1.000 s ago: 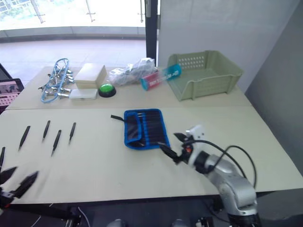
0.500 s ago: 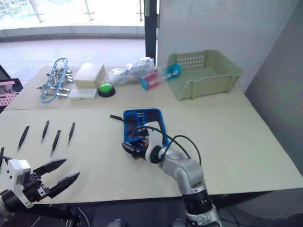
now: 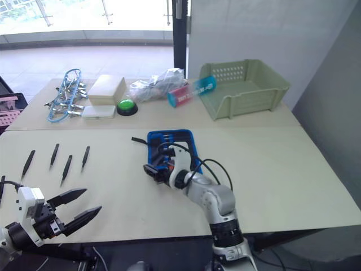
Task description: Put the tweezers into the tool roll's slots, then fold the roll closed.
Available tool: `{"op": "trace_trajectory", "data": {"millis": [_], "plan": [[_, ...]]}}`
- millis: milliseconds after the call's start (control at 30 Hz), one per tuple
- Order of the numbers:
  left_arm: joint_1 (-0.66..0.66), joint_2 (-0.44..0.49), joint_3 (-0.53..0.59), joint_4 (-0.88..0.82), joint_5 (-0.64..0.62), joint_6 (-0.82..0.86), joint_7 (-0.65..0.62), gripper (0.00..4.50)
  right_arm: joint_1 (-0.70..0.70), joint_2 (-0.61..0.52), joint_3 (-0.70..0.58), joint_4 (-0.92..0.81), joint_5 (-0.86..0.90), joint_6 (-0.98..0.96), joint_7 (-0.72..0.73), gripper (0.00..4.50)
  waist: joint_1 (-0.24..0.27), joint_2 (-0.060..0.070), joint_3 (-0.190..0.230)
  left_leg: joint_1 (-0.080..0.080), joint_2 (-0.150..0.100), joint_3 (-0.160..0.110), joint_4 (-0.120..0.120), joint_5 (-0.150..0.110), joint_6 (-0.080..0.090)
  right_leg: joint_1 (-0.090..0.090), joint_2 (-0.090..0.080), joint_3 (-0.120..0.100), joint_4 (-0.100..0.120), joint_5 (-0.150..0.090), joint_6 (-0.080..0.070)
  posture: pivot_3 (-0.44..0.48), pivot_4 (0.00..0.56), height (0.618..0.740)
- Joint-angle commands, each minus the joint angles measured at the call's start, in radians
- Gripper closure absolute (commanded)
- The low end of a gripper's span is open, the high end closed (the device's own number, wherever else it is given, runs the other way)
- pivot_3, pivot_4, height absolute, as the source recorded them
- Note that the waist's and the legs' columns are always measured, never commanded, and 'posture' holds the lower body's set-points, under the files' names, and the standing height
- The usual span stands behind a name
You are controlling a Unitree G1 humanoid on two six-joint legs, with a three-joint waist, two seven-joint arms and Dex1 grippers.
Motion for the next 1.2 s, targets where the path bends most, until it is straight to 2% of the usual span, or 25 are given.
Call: {"op": "trace_trajectory", "data": {"millis": [33, 400, 833, 933, 1200], "plan": [[-0.005, 0.000, 0.015, -0.032, -0.022, -0.002, 0.009, 0.01, 0.019, -0.018, -0.002, -0.066, -0.006, 0.004, -0.004, 0.00, -0.001, 0.000, 0.000, 0.000, 0.000, 0.000, 0.000, 0.000, 0.000, 0.000, 0.000, 0.000, 0.000, 0.000, 0.000, 0.000, 0.150, 0.716], [-0.011, -0.002, 0.015, -0.014, -0.021, -0.016, 0.001, 0.01, 0.059, -0.003, 0.053, -0.064, -0.038, -0.007, -0.012, 0.00, -0.001, 0.000, 0.000, 0.000, 0.000, 0.000, 0.000, 0.000, 0.000, 0.000, 0.000, 0.000, -0.001, 0.000, 0.000, 0.000, 0.150, 0.716], [-0.010, -0.008, 0.006, -0.019, -0.021, -0.009, 0.007, 0.01, 0.019, 0.051, -0.002, -0.031, -0.035, -0.024, -0.032, 0.00, 0.000, 0.000, 0.000, -0.001, 0.000, 0.000, 0.000, 0.000, 0.000, 0.000, 0.000, 0.000, -0.001, 0.000, 0.000, 0.000, 0.150, 0.716], [-0.009, -0.010, 0.005, -0.031, -0.024, -0.004, 0.015, 0.00, 0.017, 0.053, -0.003, -0.029, -0.036, -0.019, -0.033, 0.84, -0.002, 0.000, 0.000, -0.001, 0.000, 0.000, 0.000, 0.000, 0.000, -0.001, 0.000, 0.000, -0.001, 0.000, 0.000, 0.000, 0.150, 0.716], [-0.012, -0.006, 0.001, -0.041, -0.025, 0.003, 0.029, 0.00, 0.013, 0.053, -0.002, -0.023, -0.040, -0.027, -0.032, 3.61, -0.001, 0.000, 0.000, -0.001, 0.000, 0.000, 0.000, 0.000, 0.000, -0.001, 0.000, 0.000, -0.001, 0.000, 0.000, 0.000, 0.150, 0.716]]}}
